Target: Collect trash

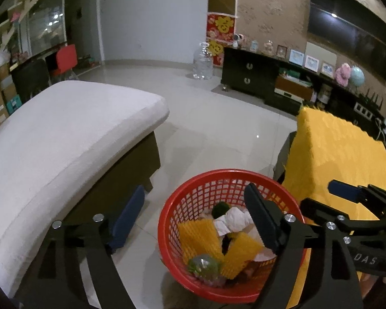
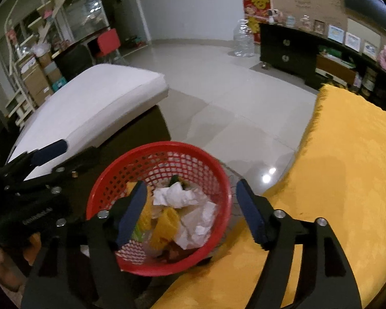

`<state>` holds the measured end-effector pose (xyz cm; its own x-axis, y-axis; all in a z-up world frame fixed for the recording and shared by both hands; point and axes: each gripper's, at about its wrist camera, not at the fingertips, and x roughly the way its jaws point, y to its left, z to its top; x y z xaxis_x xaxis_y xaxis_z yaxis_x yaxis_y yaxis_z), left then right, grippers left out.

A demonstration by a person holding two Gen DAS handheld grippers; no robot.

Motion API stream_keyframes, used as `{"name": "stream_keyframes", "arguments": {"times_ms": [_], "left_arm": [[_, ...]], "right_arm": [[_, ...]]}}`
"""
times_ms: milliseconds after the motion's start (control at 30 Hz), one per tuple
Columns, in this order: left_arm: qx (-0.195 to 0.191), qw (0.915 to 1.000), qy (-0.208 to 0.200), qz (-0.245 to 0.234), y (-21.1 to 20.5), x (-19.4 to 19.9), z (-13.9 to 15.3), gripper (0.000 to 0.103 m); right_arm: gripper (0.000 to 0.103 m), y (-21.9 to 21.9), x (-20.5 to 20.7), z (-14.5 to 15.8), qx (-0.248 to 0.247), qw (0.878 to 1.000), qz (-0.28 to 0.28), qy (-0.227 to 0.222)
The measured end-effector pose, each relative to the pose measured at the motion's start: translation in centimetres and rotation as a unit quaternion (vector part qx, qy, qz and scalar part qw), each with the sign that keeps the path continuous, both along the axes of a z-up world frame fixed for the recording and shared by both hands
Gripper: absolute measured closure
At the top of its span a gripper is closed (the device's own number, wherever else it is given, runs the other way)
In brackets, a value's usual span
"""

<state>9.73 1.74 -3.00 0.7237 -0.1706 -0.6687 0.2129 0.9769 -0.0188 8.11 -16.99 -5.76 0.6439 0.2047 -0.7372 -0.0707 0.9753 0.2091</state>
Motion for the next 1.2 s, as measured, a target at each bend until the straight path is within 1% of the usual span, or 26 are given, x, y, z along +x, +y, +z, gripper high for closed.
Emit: {"name": "stream_keyframes", "arguments": {"times_ms": [167, 233, 400, 533, 633, 733, 933, 1033, 1200], "left_arm": [[0.003, 0.9999, -0.016, -0.003, 0.0, -0.5, 0.6, 0.021], [0.007, 0.9997, -0.024, -0.005, -0.1, -0.7, 0.9, 0.02], [0.005, 0.9991, -0.041, -0.003, 0.0, -1.3, 1.6, 0.017], [0.004, 0.9982, -0.06, -0.006, -0.1, -2.3, 2.8, 0.016], [0.015, 0.9964, -0.083, -0.006, -0.3, -3.3, 3.7, 0.014], [0.024, 0.9942, -0.105, -0.006, -0.5, -4.6, 4.8, 0.013], [0.035, 0.9877, -0.152, -0.008, -0.7, -7.9, 7.3, 0.01], [0.024, 0.987, -0.159, -0.012, -0.2, -9.3, 8.3, 0.01], [0.014, 0.986, -0.165, -0.018, 0.2, -11.1, 9.3, 0.009]], "right_arm": [[0.021, -1.1, -0.6, 0.6, 0.004, 1.0, -0.025, -0.018], [0.016, -1.2, -1.0, 0.8, 0.001, 0.999, -0.031, -0.027], [0.014, -1.6, -2.1, 1.2, -0.002, 0.998, -0.043, -0.039], [0.012, -1.9, -3.6, 2.7, -0.004, 0.997, -0.054, -0.06], [0.007, -2.1, -5.0, 4.0, -0.009, 0.994, -0.065, -0.083], [0.007, -2.4, -6.7, 5.6, -0.015, 0.992, -0.074, -0.104], [0.007, -2.7, -9.7, 7.8, -0.019, 0.987, -0.083, -0.134], [0.007, -2.9, -11.3, 8.8, -0.015, 0.985, -0.089, -0.147], [0.007, -2.9, -13.7, 9.5, -0.003, 0.983, -0.096, -0.156]]}}
